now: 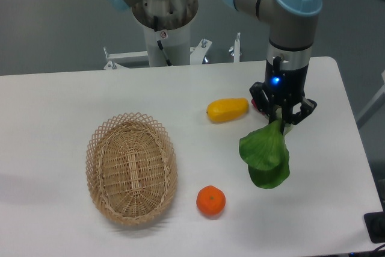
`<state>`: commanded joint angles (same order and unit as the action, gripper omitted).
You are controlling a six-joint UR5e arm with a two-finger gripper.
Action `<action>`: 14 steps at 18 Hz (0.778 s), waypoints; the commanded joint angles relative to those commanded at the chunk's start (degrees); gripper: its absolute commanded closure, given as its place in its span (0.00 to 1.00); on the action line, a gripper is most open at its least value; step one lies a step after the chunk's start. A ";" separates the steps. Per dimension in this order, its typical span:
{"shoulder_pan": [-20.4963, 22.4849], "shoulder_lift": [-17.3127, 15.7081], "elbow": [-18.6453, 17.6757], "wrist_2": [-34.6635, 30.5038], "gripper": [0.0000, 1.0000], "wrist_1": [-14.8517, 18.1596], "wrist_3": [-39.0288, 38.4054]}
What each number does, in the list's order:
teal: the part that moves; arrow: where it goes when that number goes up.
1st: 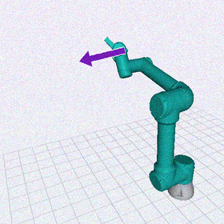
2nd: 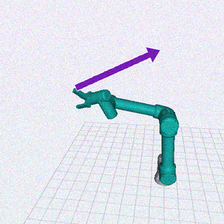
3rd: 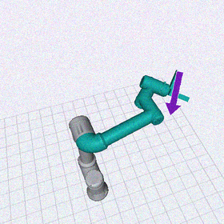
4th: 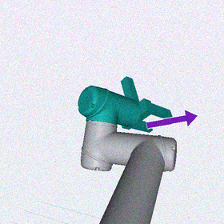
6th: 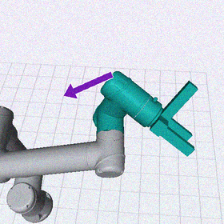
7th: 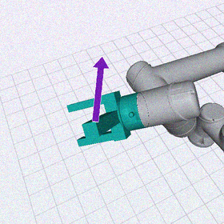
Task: Place the green vegetable on the table
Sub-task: 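Hold the green bok choy in the gripper above the table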
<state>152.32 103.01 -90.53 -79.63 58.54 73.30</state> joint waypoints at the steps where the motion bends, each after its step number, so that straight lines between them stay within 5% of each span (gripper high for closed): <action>1: -0.09 0.09 -0.09 -0.09 0.69 -0.17 0.00; 14: -0.53 1.67 -2.02 -0.44 0.69 -1.84 -0.26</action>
<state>151.79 104.67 -92.54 -80.07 56.70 73.04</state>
